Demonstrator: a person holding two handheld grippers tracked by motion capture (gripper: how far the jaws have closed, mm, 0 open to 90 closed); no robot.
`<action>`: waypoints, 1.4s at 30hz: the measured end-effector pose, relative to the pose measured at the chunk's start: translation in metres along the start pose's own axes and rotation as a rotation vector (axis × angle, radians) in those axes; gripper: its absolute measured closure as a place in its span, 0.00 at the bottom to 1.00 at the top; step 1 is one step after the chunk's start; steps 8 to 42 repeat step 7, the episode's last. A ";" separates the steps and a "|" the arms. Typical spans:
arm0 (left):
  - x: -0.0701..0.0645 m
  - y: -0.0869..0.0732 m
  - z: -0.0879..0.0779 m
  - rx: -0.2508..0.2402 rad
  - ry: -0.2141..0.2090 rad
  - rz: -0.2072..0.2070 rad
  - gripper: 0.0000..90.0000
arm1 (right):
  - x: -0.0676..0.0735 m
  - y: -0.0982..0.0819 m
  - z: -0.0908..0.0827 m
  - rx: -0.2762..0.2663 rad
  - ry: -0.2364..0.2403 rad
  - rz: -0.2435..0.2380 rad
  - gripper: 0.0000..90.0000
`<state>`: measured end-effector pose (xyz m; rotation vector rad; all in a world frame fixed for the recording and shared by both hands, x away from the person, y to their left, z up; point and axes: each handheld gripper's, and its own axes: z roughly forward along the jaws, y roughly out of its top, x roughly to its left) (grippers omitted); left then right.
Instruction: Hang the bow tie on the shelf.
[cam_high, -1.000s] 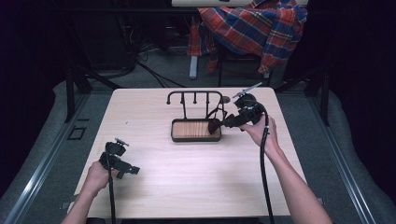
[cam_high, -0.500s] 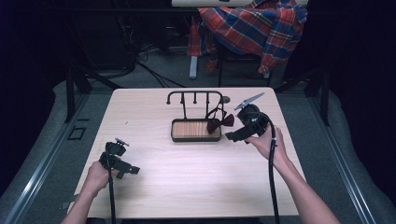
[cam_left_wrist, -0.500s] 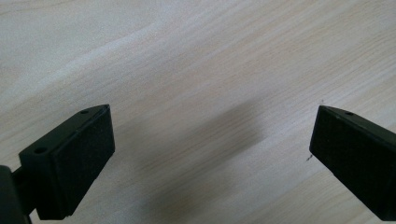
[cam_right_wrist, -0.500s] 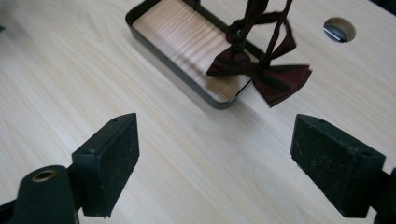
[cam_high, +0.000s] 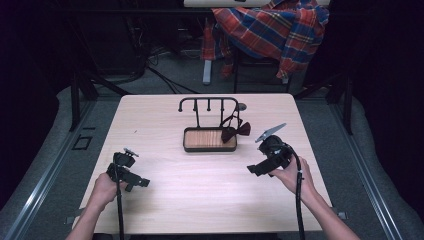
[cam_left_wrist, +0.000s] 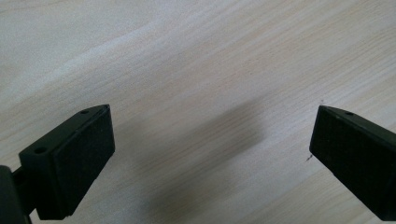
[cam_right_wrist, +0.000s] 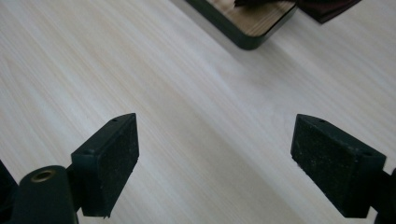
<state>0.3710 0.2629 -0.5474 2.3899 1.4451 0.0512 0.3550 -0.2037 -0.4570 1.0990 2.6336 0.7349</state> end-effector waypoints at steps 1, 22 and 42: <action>0.000 0.000 0.000 0.002 0.000 0.000 0.00 | 0.001 -0.003 0.002 0.007 0.007 0.000 0.17; -0.001 0.000 0.000 0.004 0.000 0.002 0.00 | -0.001 -0.011 0.011 0.034 0.025 0.004 0.17; -0.001 0.000 0.000 0.004 0.000 0.002 0.00 | -0.001 -0.011 0.011 0.034 0.025 0.004 0.17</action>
